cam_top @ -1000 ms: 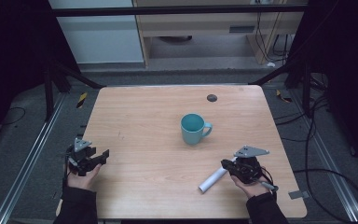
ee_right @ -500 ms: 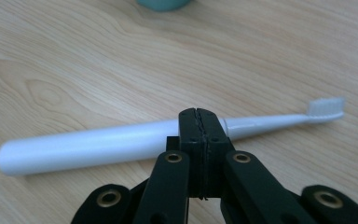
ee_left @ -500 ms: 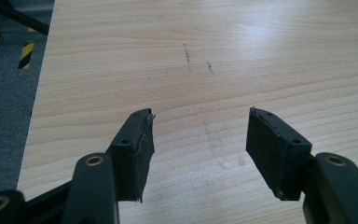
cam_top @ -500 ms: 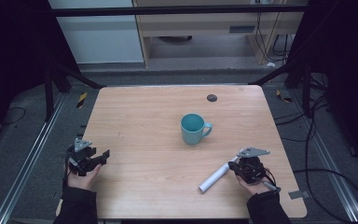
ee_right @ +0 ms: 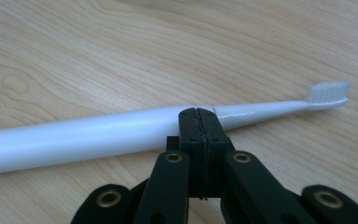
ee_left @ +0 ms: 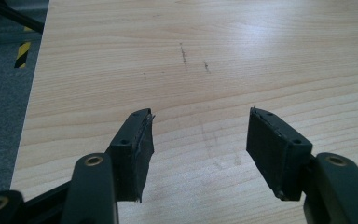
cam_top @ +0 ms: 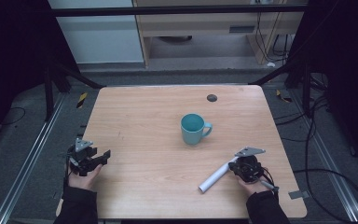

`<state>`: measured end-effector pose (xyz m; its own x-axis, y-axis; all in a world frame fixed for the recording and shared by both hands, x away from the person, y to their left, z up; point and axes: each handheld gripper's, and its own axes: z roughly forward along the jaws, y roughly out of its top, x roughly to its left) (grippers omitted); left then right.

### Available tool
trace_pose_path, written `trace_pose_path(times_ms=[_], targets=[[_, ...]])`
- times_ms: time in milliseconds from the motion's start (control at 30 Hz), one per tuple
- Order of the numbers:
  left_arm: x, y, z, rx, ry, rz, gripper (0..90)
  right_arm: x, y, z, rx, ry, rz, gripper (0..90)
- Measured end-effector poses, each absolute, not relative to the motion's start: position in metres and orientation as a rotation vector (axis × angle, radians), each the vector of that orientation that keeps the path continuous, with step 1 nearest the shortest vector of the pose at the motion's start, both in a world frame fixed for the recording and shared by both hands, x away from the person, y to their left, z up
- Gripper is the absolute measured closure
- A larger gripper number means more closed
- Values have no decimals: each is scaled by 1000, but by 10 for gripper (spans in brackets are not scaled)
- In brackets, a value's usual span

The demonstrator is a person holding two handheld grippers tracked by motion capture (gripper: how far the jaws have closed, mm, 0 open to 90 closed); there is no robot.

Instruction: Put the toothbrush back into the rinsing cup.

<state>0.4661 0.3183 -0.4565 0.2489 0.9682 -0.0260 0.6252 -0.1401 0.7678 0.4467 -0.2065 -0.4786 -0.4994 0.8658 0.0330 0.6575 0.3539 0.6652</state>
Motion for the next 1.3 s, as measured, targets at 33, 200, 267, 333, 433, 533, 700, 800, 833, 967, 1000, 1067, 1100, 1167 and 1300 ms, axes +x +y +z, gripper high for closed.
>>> trace_pose_path(times_ms=[33,200,267,333,433,533,700,800,833,967,1000,1067,1100,1167,1300], targets=[[466,318,-457,1852,1454,650,404,447,-206,-479,1348,2297,899,900],[466,318,-457,1850,1452,650,403,449,-205,-481,1353,2292,882,899],[466,318,-457,1851,1452,647,402,450,-205,-481,1350,2293,878,899],[467,318,-457,1852,1451,643,401,452,-204,-482,1350,2291,869,899],[467,318,-457,1850,1451,643,401,456,-202,-483,1353,2286,863,898],[467,319,-457,1850,1451,644,402,458,-201,-483,1351,2280,865,898],[467,318,-457,1850,1450,645,402,459,-200,-483,1350,2281,868,898],[467,318,-457,1849,1450,645,402,459,-200,-482,1343,2278,876,898],[467,318,-457,1850,1451,645,402,458,-200,-481,1339,2273,889,898],[466,319,-457,1845,1449,648,401,455,-198,-475,1331,2260,948,898],[467,319,-457,1846,1450,647,402,454,-197,-474,1329,2254,974,898],[467,319,-457,1844,1453,646,402,452,-193,-470,1309,2254,1028,898],[467,319,-457,1845,1453,645,402,451,-190,-468,1296,2250,1054,898],[467,319,-457,1846,1451,647,402,450,-183,-465,1282,2253,1100,897],[466,319,-457,1841,1455,644,402,449,-172,-464,1254,2280,1130,897]])
